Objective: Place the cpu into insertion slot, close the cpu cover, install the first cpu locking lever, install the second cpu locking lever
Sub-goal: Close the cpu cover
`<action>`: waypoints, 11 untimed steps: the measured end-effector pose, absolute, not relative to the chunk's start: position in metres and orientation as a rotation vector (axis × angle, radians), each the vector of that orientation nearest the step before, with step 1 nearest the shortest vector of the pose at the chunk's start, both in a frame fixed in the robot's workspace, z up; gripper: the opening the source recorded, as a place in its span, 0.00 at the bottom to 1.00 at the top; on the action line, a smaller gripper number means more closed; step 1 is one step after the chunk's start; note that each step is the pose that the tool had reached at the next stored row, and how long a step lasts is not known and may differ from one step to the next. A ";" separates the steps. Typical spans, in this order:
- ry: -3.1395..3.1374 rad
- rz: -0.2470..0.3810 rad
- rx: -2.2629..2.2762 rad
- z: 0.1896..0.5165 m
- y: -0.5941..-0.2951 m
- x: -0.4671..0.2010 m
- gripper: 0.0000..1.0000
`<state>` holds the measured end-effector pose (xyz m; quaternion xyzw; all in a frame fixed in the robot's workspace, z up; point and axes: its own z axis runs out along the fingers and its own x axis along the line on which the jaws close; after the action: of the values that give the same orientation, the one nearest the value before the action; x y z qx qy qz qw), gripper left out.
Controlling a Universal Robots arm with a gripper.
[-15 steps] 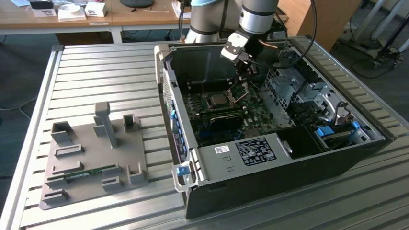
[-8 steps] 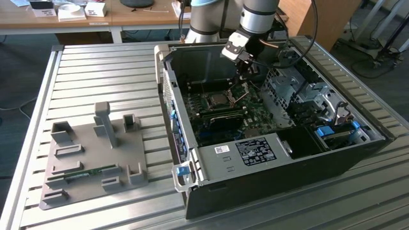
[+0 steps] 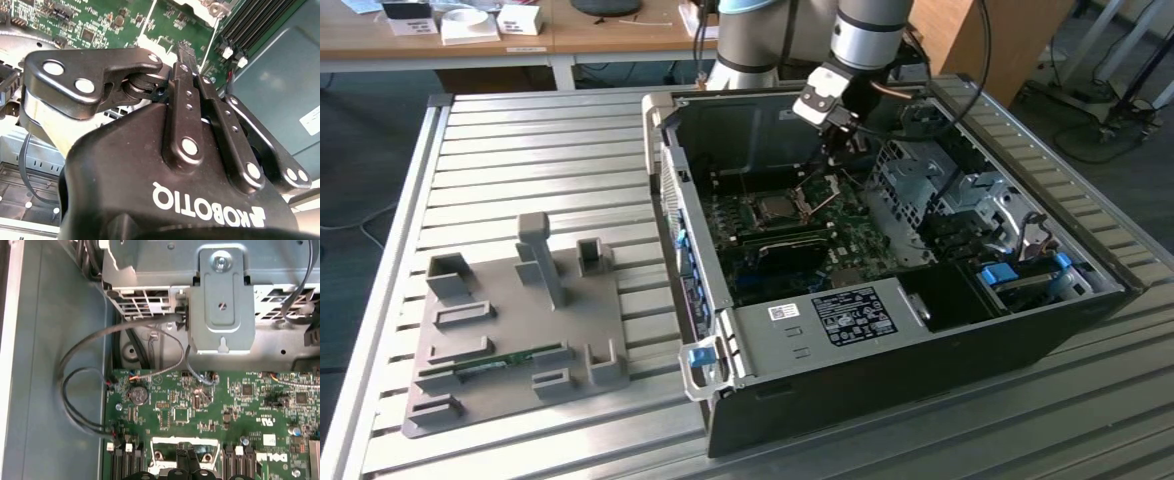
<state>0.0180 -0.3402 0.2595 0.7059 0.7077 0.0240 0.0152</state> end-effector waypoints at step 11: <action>2.202 0.075 2.196 0.260 -0.340 0.036 0.11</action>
<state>0.0362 -0.3402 0.2595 0.7059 0.7077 0.0240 0.0153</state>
